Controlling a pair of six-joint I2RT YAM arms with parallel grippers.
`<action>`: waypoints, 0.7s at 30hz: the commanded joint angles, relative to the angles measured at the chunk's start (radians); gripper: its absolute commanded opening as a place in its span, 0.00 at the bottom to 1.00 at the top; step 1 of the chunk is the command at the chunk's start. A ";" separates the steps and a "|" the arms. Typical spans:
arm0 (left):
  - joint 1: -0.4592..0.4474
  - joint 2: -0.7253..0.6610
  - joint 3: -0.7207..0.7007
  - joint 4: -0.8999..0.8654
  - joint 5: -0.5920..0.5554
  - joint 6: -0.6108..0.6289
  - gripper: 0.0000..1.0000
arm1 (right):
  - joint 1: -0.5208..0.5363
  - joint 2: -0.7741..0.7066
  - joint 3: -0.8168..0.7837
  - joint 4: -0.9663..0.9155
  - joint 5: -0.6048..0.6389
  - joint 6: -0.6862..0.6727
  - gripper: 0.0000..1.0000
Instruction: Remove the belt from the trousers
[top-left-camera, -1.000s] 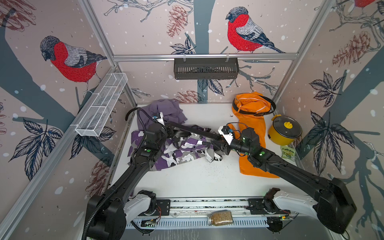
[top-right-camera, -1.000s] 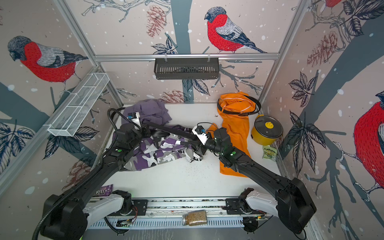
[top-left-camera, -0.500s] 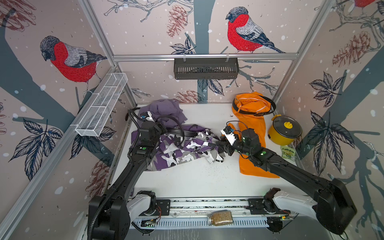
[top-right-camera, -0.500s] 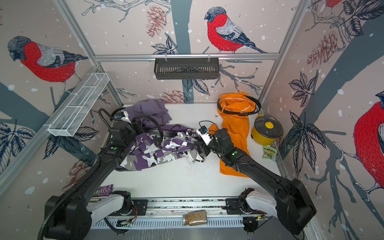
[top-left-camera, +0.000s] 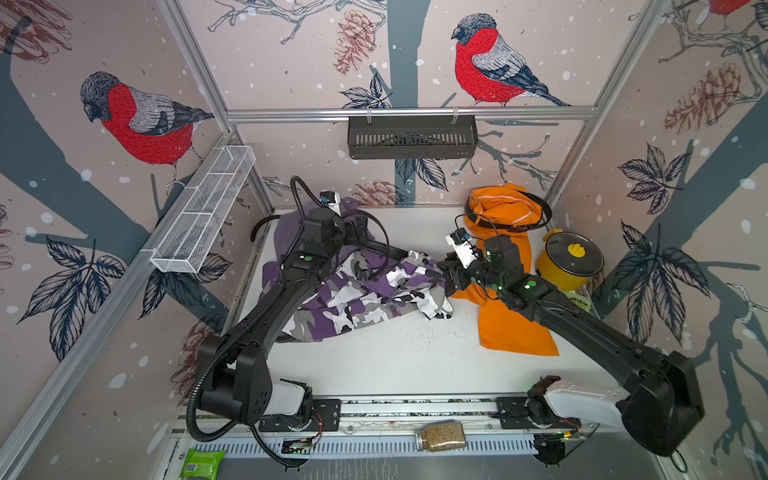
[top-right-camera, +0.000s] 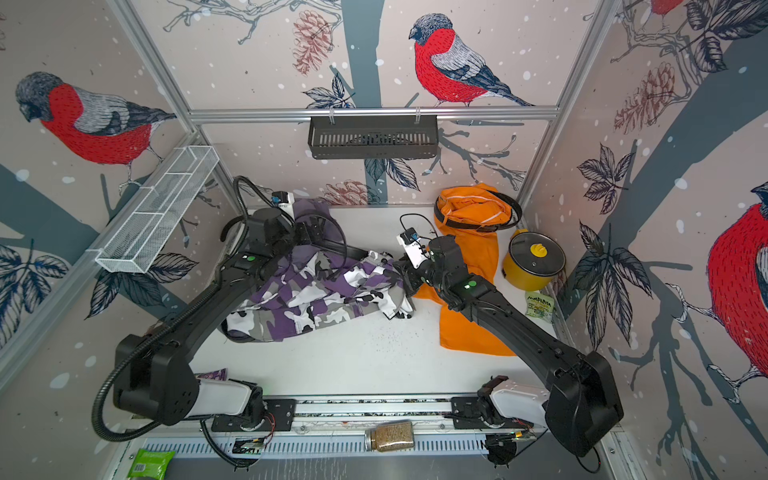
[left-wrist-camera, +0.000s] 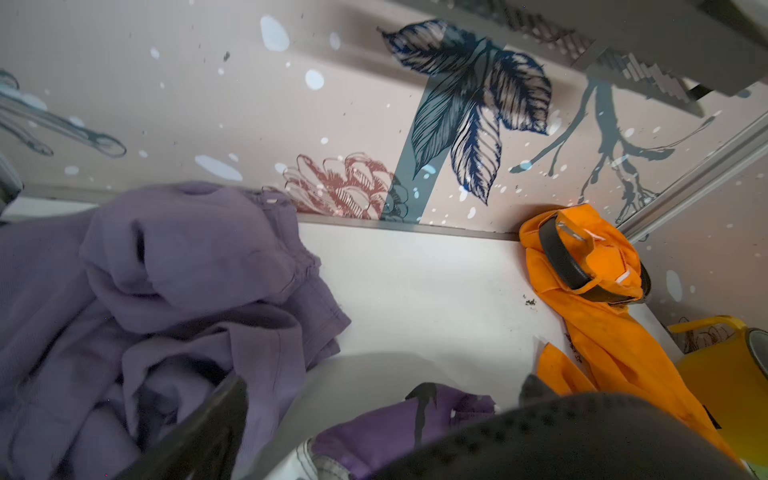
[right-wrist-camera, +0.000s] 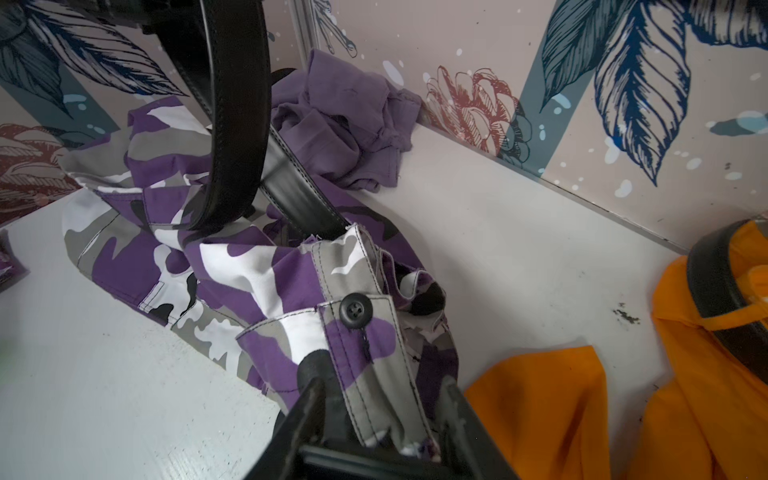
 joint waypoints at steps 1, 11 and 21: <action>-0.001 -0.024 0.016 -0.014 0.060 0.056 1.00 | -0.012 0.014 0.042 -0.050 0.038 0.032 0.00; -0.002 -0.066 0.155 -0.234 0.036 0.146 1.00 | -0.047 0.019 0.077 -0.083 0.051 0.056 0.00; -0.002 -0.052 0.106 -0.414 0.216 0.157 0.96 | -0.074 0.020 0.095 -0.105 0.053 0.068 0.00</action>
